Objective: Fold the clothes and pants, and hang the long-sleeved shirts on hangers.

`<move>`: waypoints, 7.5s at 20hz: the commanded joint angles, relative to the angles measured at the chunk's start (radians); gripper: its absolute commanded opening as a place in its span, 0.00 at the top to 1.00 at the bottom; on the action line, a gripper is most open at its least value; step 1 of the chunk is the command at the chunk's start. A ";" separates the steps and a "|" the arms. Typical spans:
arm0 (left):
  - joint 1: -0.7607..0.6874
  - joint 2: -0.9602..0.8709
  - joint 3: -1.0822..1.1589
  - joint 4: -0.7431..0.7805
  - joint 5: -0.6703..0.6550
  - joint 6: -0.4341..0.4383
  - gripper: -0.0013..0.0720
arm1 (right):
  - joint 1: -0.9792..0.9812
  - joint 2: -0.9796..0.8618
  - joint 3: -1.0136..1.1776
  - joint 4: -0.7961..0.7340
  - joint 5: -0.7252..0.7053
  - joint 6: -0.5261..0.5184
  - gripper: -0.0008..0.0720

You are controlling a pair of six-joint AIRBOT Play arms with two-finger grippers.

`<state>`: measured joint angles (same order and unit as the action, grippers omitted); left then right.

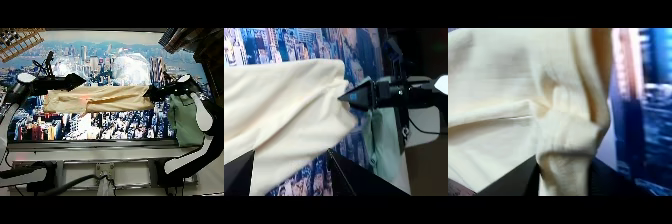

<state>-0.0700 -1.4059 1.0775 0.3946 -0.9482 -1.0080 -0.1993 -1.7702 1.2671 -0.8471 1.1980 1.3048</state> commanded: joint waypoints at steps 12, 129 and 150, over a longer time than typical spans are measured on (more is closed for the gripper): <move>-0.357 -0.146 0.138 0.518 -0.041 -0.427 0.82 | -0.064 0.168 0.000 0.071 0.155 -0.108 0.95; 0.339 0.662 -0.478 0.396 -0.057 -0.274 0.97 | 0.507 -0.254 0.335 0.182 -0.104 0.287 0.33; 0.339 0.662 -0.478 0.352 -0.042 -0.274 0.97 | -0.097 0.020 0.801 0.133 0.089 0.555 0.95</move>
<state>0.2691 -0.7433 0.5999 0.7536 -0.9939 -1.2823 -0.1909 -1.7962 2.0418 -0.7124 1.2930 1.7832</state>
